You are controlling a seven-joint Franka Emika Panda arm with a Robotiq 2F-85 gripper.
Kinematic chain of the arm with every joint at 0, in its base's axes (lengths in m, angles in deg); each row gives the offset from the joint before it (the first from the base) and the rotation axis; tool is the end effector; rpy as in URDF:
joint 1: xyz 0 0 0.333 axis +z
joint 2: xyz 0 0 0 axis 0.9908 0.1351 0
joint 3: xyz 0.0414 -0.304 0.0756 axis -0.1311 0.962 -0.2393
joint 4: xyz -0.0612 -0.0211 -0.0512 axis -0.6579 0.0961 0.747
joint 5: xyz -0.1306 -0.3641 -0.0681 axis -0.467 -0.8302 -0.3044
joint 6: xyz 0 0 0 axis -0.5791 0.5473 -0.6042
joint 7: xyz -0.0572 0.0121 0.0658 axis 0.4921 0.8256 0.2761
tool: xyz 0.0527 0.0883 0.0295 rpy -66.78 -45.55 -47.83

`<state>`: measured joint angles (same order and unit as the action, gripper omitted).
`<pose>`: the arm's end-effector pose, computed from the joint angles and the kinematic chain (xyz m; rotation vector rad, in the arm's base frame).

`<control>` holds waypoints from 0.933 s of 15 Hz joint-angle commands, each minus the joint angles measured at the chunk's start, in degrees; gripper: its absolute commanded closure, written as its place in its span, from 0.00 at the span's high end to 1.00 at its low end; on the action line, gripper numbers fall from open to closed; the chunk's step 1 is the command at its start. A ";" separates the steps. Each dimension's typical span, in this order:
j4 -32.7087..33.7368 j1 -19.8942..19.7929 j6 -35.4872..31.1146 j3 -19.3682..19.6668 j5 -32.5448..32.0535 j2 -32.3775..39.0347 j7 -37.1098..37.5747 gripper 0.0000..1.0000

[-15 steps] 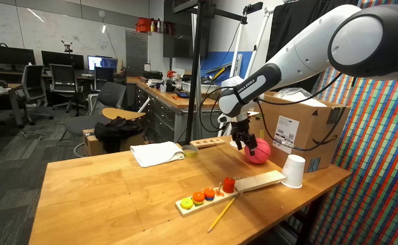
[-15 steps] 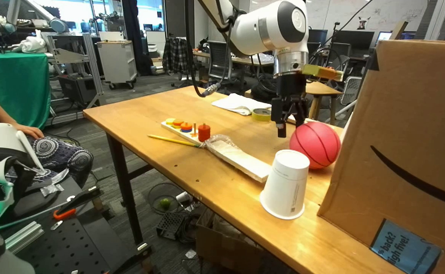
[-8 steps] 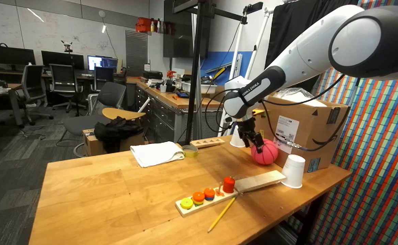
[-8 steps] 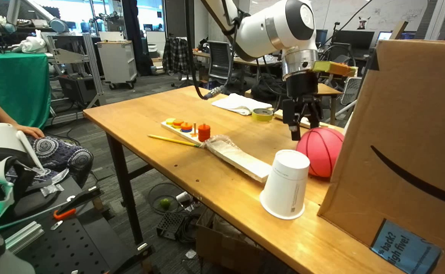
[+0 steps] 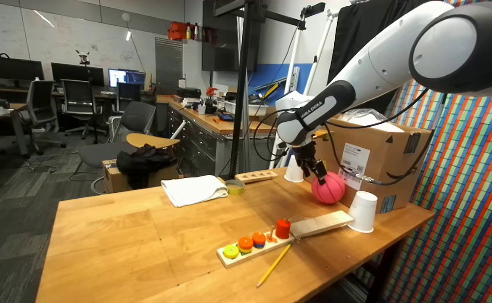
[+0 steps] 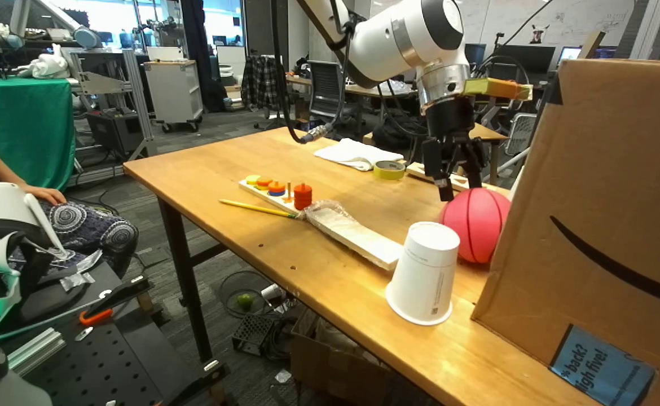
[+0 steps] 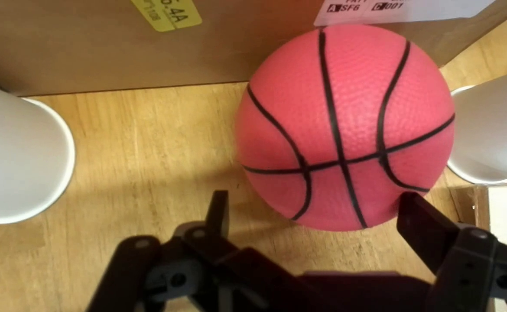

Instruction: Move the ball

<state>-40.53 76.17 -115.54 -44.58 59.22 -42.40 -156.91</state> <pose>0.6679 -0.1615 0.3029 2.1597 1.7859 -0.6756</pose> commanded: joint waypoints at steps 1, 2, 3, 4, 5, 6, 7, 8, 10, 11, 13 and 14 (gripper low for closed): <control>-0.57 0.67 1.04 0.42 -1.21 -2.02 2.55 1.00; 0.12 -0.14 0.29 -0.25 -0.33 -0.33 1.03 1.00; 0.11 -0.11 0.40 -0.26 -0.33 -0.50 1.49 1.00; 0.11 -0.10 0.47 -0.26 -0.33 -0.64 1.71 1.00; 0.11 -0.10 0.49 -0.26 -0.33 -0.73 1.83 1.00; 0.11 -0.10 0.51 -0.26 -0.33 -0.78 1.89 1.00; 0.10 -0.10 0.51 -0.26 -0.33 -0.80 1.92 1.00; 0.10 -0.10 0.52 -0.26 -0.33 -0.80 1.94 1.00; 0.09 -0.10 0.52 -0.26 -0.33 -0.80 1.96 1.00; 0.09 -0.10 0.52 -0.26 -0.33 -0.80 1.97 1.00; 0.09 -0.10 0.52 -0.26 -0.33 -0.80 1.98 1.00; 0.09 -0.10 0.52 -0.26 -0.33 -0.80 1.98 1.00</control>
<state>-40.56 76.27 -115.18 -44.58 58.99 -43.21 -154.95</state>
